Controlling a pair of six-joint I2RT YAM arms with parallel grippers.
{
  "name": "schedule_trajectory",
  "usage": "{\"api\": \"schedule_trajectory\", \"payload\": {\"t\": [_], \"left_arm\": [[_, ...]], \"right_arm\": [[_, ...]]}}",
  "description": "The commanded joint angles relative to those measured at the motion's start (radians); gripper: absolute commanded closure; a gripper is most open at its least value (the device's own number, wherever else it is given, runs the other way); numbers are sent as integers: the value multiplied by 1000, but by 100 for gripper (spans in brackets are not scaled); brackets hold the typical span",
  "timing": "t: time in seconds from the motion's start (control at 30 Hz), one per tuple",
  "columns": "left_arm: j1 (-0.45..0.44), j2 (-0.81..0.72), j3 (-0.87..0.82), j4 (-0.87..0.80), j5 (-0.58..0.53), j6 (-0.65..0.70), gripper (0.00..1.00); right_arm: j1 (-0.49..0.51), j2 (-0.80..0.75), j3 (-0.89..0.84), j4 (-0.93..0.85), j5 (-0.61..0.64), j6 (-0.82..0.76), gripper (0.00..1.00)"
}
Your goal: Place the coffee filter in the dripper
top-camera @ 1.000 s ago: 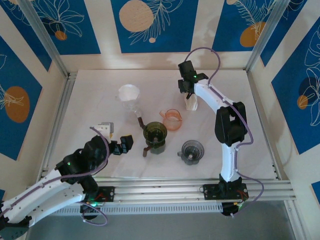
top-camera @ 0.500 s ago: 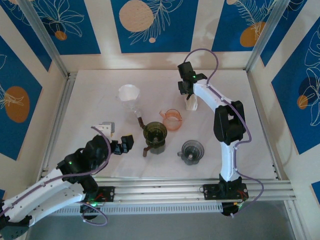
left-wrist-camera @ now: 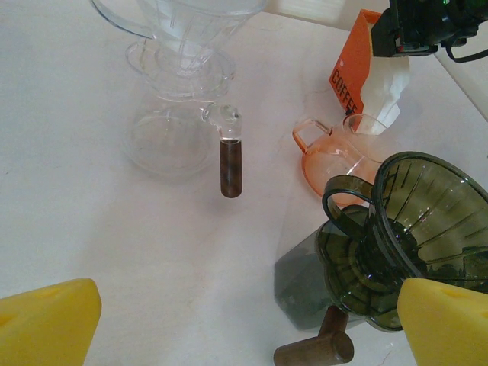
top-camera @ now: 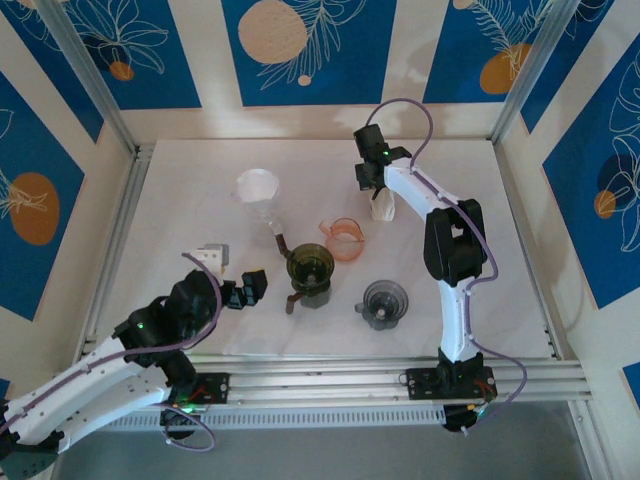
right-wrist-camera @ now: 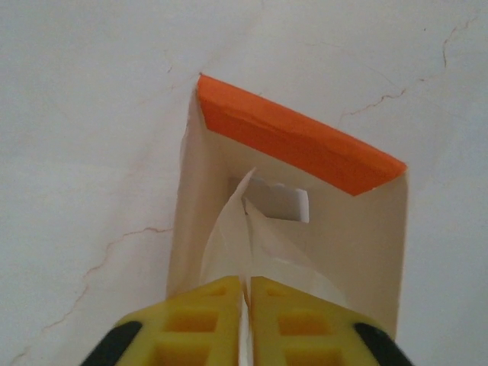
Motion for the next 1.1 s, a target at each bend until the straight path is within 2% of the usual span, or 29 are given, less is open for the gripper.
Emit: {"api": "schedule_trajectory", "payload": {"t": [0.0,0.07,0.37,0.7,1.07], "left_arm": [[11,-1,-1,12,-18,18,0],[11,-1,-2,12,-17,16,0],[12,-3,-6,14,-14,9,0],[13,-4,-10,12,-6,5,0],[13,-3,-10,27,-4,5,0]], "right_arm": [[-6,-2,24,-2,5,-11,94],[-6,-16,13,10,4,-15,100],[-5,-125,-85,80,-26,-2,100],[-3,-205,-142,78,-49,35,100],[32,-383,-246,63,-47,72,100]]}}
